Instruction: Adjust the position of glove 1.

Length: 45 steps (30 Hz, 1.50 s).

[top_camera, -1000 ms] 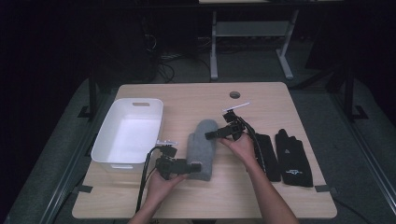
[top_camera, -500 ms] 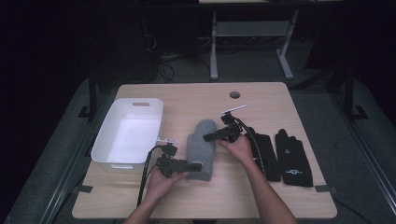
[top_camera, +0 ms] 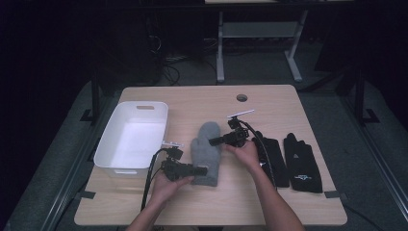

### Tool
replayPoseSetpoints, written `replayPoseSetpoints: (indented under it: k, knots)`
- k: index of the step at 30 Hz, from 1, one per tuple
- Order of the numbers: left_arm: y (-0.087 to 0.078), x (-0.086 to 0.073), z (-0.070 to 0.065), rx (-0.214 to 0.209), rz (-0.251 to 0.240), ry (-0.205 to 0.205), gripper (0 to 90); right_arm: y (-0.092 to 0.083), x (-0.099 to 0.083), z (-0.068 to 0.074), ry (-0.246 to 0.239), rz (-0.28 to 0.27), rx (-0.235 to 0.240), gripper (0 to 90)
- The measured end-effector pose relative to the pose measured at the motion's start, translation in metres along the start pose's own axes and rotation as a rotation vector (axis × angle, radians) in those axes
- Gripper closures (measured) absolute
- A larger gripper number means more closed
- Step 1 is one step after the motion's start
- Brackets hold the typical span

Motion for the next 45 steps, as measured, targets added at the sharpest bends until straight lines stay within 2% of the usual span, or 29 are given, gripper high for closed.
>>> replayPoseSetpoints:
  k: [8,20,31,37,42,45]
  knots:
    - [-0.002,0.001,-0.001,-0.021,-0.012,0.004,44.1,-0.003,0.000,0.002,-0.006,-0.009,0.000,72.2]
    - [-0.005,0.002,-0.004,-0.037,-0.004,0.006,44.3,-0.012,0.003,0.008,-0.025,-0.020,-0.009,73.0]
    - [-0.012,0.006,-0.013,-0.040,-0.011,0.042,44.0,-0.027,0.007,0.018,-0.042,-0.049,-0.010,73.3]
    - [-0.015,0.007,-0.016,-0.033,-0.003,0.061,44.0,-0.033,0.009,0.024,-0.033,-0.061,-0.005,73.6]
    - [-0.025,0.013,-0.026,-0.036,-0.012,0.090,43.6,-0.042,0.013,0.032,-0.038,-0.084,0.009,73.6]
    - [-0.031,0.019,-0.032,-0.038,-0.023,0.091,42.9,-0.048,0.018,0.040,-0.047,-0.110,0.012,73.6]
Point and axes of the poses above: each handheld gripper's, and its own axes: y roughly forward along the jaws, x roughly out of its top, z roughly to its left, the point moved 10 cm from there along y, roughly forward along the jaws
